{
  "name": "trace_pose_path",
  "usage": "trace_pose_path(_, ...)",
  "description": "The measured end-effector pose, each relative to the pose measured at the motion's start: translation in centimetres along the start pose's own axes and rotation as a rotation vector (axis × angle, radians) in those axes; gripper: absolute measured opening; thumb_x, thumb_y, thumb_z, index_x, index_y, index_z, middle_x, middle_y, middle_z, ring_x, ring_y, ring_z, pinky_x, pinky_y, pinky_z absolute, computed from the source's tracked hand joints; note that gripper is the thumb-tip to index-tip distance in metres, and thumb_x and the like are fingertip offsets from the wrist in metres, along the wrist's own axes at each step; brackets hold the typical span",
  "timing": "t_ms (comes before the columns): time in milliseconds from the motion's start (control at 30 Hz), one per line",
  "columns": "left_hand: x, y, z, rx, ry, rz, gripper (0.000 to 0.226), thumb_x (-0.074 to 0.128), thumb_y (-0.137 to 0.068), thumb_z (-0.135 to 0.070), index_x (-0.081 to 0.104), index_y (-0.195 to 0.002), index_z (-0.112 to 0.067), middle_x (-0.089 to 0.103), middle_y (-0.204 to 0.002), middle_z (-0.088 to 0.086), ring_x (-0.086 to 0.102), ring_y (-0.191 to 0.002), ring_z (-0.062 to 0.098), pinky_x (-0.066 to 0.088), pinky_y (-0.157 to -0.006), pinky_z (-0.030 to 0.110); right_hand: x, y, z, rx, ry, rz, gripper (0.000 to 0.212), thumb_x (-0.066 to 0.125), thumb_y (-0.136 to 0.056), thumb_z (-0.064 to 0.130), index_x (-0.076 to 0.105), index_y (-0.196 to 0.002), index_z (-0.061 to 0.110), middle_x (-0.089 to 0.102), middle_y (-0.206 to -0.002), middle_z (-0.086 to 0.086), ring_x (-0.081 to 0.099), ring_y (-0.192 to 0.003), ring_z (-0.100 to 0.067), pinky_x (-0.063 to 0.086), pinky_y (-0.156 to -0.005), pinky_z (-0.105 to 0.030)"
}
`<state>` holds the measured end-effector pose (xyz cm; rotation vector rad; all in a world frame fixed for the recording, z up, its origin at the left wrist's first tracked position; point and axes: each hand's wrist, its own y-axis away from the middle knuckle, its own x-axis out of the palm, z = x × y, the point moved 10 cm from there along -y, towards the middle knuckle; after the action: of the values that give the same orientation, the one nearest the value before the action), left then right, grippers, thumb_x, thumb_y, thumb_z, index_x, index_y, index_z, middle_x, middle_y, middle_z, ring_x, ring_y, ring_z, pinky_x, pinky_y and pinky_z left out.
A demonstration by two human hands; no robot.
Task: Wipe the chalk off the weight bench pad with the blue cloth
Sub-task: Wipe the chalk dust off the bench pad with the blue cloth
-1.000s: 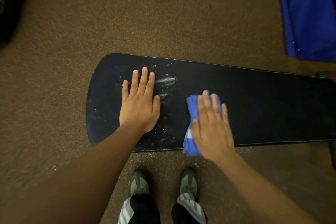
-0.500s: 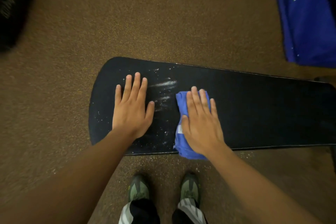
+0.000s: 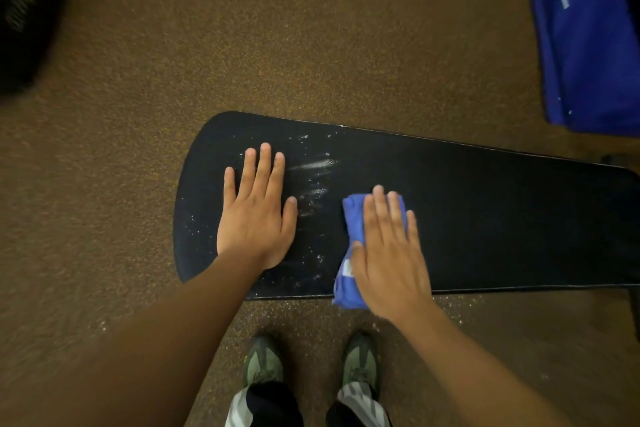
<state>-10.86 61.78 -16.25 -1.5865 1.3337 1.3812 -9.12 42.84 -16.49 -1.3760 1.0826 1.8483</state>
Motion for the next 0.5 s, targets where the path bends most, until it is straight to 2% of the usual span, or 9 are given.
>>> trace_pose_path(133,0.1,0.0,0.0,-0.008,-0.001,-0.002,0.064,0.016,-0.098,-0.044,0.0,-0.154,-0.017,-0.008,-0.162,0.003,-0.016,-0.147,0.018,-0.004,-0.119,0.048,-2.3,-8.5,-1.4,0.197,-0.059,-0.027,0.066,0.021,-0.099,0.036,0.002,-0.154,0.004,-0.002,-0.163,-0.015,-0.007,-0.15,-0.031,0.0,-0.121,-0.051)
trace_pose_path(233,0.1,-0.1,0.1,-0.003,0.004,-0.007,0.064,0.019,-0.097,-0.041,0.002,-0.154,-0.017,-0.006,-0.162,0.003,-0.014,-0.148,0.018,-0.004,-0.119,0.047,-3.3,-13.8,2.1,0.141,-0.088,-0.046,0.064,0.023,-0.101,0.035,0.004,-0.154,0.004,0.001,-0.164,-0.015,-0.005,-0.15,-0.03,-0.002,-0.12,-0.052)
trace_pose_path(300,0.1,-0.3,0.1,0.007,0.006,-0.003,0.064,0.019,-0.096,-0.04,0.005,-0.154,-0.016,-0.003,-0.163,0.003,-0.012,-0.148,0.019,-0.003,-0.119,0.047,-2.9,-12.8,4.5,0.046,-0.057,-0.068,0.064,0.021,-0.1,0.035,0.005,-0.154,0.004,0.003,-0.164,-0.015,-0.002,-0.15,-0.031,0.001,-0.12,-0.053)
trace_pose_path(400,0.1,-0.3,0.1,0.02,0.022,-0.001,0.066,0.018,-0.094,-0.039,0.006,-0.154,-0.016,-0.002,-0.163,0.003,-0.011,-0.148,0.019,-0.003,-0.12,0.047,-1.2,-5.2,6.2,-0.146,-0.001,-0.035,0.066,0.018,-0.099,0.037,0.005,-0.154,0.004,0.003,-0.163,-0.016,-0.001,-0.15,-0.032,0.009,-0.12,-0.054)
trace_pose_path(500,0.1,-0.1,0.1,0.019,0.022,-0.005,0.065,0.018,-0.095,-0.04,0.005,-0.154,-0.016,-0.004,-0.162,0.002,-0.013,-0.148,0.018,-0.002,-0.12,0.047,0.0,-1.2,2.8,-0.143,0.018,-0.001,0.067,0.021,-0.097,0.038,0.009,-0.154,0.005,0.006,-0.163,-0.014,0.003,-0.15,-0.031,0.014,-0.119,-0.053)
